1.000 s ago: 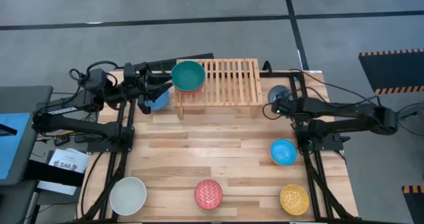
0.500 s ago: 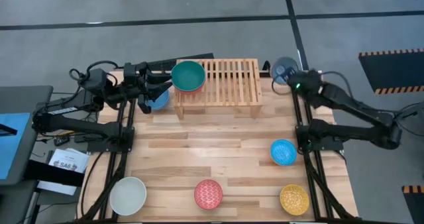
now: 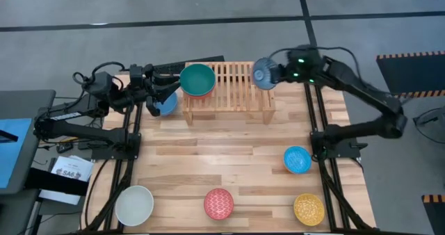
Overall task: Place and stack bowls onto a shelf
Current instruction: Put the small blue bowl on the shelf, then stack the large white bowl on top of the large green bowl on the shelf
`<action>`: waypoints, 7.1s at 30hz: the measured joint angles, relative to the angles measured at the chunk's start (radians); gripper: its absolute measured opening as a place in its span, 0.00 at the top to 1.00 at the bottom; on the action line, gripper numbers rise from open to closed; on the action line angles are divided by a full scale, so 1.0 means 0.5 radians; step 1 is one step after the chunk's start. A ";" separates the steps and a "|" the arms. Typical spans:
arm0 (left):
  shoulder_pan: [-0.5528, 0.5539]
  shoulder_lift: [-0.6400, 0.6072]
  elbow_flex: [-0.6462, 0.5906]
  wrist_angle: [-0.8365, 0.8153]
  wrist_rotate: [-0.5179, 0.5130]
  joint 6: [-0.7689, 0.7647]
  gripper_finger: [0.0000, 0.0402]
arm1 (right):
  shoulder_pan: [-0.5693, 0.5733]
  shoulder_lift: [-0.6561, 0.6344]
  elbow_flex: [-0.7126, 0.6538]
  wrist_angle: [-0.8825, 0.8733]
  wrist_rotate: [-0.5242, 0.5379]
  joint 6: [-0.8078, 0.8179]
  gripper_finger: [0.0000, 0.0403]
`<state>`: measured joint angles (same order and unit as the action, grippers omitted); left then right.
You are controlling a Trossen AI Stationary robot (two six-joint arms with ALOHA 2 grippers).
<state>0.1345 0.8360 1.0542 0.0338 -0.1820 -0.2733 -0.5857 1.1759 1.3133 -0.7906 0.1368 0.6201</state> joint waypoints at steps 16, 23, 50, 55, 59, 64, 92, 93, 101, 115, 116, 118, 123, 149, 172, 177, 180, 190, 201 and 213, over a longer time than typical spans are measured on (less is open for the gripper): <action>0.000 0.001 0.000 -0.054 -0.004 -0.001 0.68 | -0.113 0.805 0.441 -0.275 -0.332 -0.195 0.90; 0.000 0.001 0.000 -0.055 -0.004 -0.001 0.68 | -0.167 0.919 0.459 -0.338 -0.407 -0.196 0.90; 0.000 0.001 0.000 -0.059 -0.003 -0.008 0.68 | -0.309 0.721 0.458 -0.265 -0.376 -0.362 0.74; 0.000 0.001 0.000 -0.059 -0.003 -0.008 0.68 | -0.341 0.638 0.458 -0.303 -0.374 -0.454 0.60; 0.000 0.001 0.000 -0.060 -0.003 -0.003 0.68 | -0.365 0.506 0.456 -0.316 -0.376 -0.473 0.47; 0.000 0.001 0.000 -0.068 -0.003 0.004 0.68 | -0.290 0.208 0.410 -0.377 -0.374 -0.524 0.38; -0.001 0.000 0.001 -0.264 0.077 -0.001 0.68 | 0.845 -0.487 -0.211 0.909 -0.266 -0.593 0.37; -0.001 0.000 0.001 -0.267 0.082 -0.001 0.68 | 0.845 -0.481 -0.211 0.909 -0.267 -0.593 0.37; -0.001 -0.008 0.001 -0.406 0.255 -0.001 0.68 | 0.845 -0.411 -0.211 0.910 -0.268 -0.594 0.37; -0.075 0.134 0.195 -1.237 1.065 0.076 0.68 | 0.841 -0.337 -0.209 0.904 -0.269 -0.493 0.37; -0.131 0.155 0.215 -1.355 1.094 0.105 0.68 | 0.841 -0.328 -0.209 0.900 -0.269 -0.488 0.37; -0.292 0.200 0.237 -1.552 1.088 0.193 0.68 | 0.841 -0.319 -0.209 0.903 -0.269 -0.486 0.37; -0.838 0.330 0.280 -1.995 0.821 0.338 0.68 | 0.841 -0.305 -0.209 0.900 -0.270 -0.462 0.37; -2.199 1.398 0.305 -2.268 0.204 0.156 0.68 | 0.841 -0.307 -0.210 0.681 -0.272 -0.456 0.37; -2.124 1.399 -0.187 -1.861 0.453 0.312 0.68 | 0.841 -0.306 -0.210 0.661 -0.273 -0.455 0.37; -2.111 1.399 -0.192 -1.820 0.444 0.327 0.72 | 0.841 -0.306 -0.210 0.660 -0.273 -0.456 0.37; -2.075 1.399 -0.192 -1.823 0.447 0.324 0.85 | 0.840 -0.306 -0.210 0.660 -0.272 -0.456 0.37; -1.855 1.380 -0.193 -1.836 0.614 0.305 1.00 | 0.840 -0.306 -0.210 0.629 -0.272 -0.471 0.37; -1.334 0.952 0.095 -2.519 0.909 0.326 1.00 | 0.840 -0.306 -0.210 0.578 -0.272 -0.472 0.37; 0.106 0.871 1.443 -2.679 0.286 -0.021 1.00 | 0.840 -0.306 -0.210 0.578 -0.265 -0.471 0.37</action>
<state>0.1876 1.2715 1.7755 -1.3055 -0.0391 -0.2836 -0.1658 1.0229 1.2083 -0.5014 0.0044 0.3843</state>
